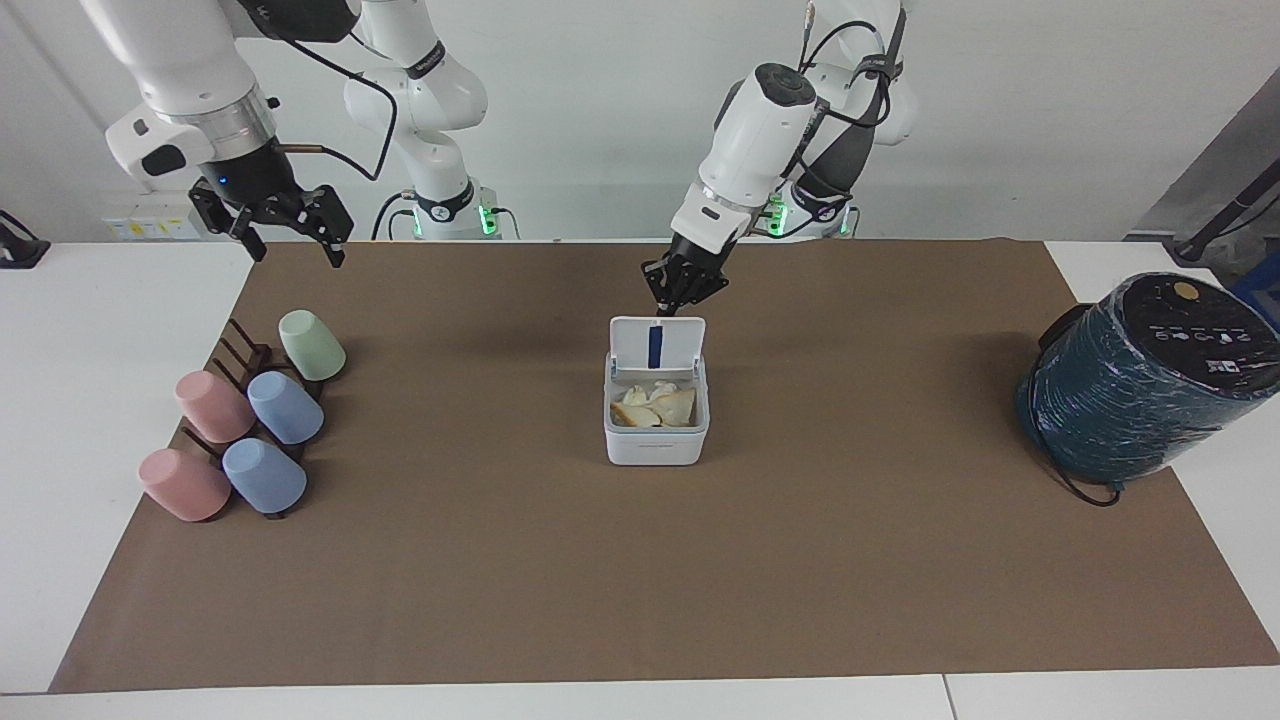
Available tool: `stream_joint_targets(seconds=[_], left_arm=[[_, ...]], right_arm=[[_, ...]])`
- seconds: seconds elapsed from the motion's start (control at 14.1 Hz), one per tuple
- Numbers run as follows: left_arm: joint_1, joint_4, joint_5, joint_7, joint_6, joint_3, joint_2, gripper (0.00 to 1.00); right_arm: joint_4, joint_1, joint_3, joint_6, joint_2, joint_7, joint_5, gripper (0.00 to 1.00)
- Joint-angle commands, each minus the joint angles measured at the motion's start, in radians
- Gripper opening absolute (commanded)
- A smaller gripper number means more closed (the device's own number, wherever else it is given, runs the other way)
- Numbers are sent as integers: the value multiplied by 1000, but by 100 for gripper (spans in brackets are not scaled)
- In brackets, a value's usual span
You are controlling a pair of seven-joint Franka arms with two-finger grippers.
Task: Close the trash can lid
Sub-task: 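Push the raised lid down over the can with the left gripper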
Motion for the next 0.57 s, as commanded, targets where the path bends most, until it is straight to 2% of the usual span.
stream_joint_targets(seconds=[0.0,0.5], left_arm=[[5,-10,-39,-3,88,5,24,0],[19,-2,-81,-1,221,5,71,0]], right_arm=[[-21,-4,4,5,-21,-20,-2,100],[-21,-4,4,5,-21,-20,-3,100]])
